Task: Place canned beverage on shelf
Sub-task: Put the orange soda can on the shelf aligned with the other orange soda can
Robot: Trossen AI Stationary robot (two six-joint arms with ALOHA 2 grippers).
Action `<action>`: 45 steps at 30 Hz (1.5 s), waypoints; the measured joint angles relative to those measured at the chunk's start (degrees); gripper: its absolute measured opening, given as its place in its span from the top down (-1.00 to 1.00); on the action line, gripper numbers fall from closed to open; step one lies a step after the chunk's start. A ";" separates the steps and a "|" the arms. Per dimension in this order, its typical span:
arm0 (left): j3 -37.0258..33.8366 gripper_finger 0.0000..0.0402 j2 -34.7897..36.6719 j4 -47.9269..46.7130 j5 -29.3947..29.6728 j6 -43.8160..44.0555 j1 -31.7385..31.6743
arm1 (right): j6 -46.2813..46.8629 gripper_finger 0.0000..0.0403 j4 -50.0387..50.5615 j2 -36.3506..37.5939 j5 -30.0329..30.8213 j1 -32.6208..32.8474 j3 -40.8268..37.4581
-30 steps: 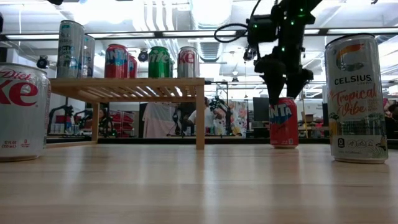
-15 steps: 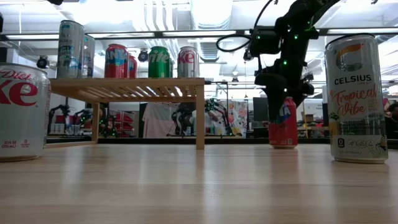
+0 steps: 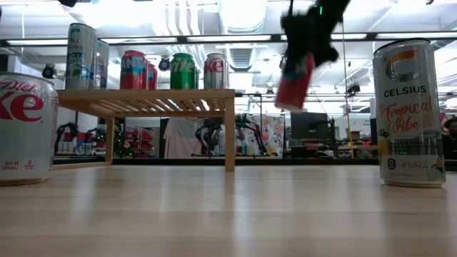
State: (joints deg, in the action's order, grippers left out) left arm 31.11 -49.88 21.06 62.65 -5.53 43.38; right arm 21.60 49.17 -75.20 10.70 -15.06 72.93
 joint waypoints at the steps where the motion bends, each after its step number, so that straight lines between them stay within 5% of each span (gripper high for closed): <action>1: 0.00 1.00 -0.52 0.46 0.22 0.01 -0.60 | -0.44 -0.40 -0.13 0.56 -0.04 1.35 1.31; 11: 0.00 0.66 -4.67 3.71 0.28 0.04 -5.35 | -7.46 -0.40 -6.67 -1.04 -0.26 15.65 7.07; 20: 2.19 -0.12 -11.85 4.05 0.51 0.47 -6.42 | -14.19 -0.40 -20.97 -7.50 -0.11 19.61 7.45; 27: 7.41 -0.63 -20.11 3.66 7.15 -2.05 -8.15 | -16.73 -0.40 -30.49 -13.05 3.34 19.58 7.57; 32: 10.40 -0.72 -24.96 2.15 7.33 -2.47 -10.36 | -17.95 -0.40 -30.85 -17.06 8.87 19.48 10.61; 45: 9.96 -0.71 -28.86 -2.56 7.37 1.24 -13.87 | -20.06 -0.40 -31.22 -20.29 8.61 20.49 15.21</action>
State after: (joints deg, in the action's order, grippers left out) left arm 41.07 -78.74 18.50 70.02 -4.29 29.51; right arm 1.54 17.94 -95.48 19.31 5.42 88.14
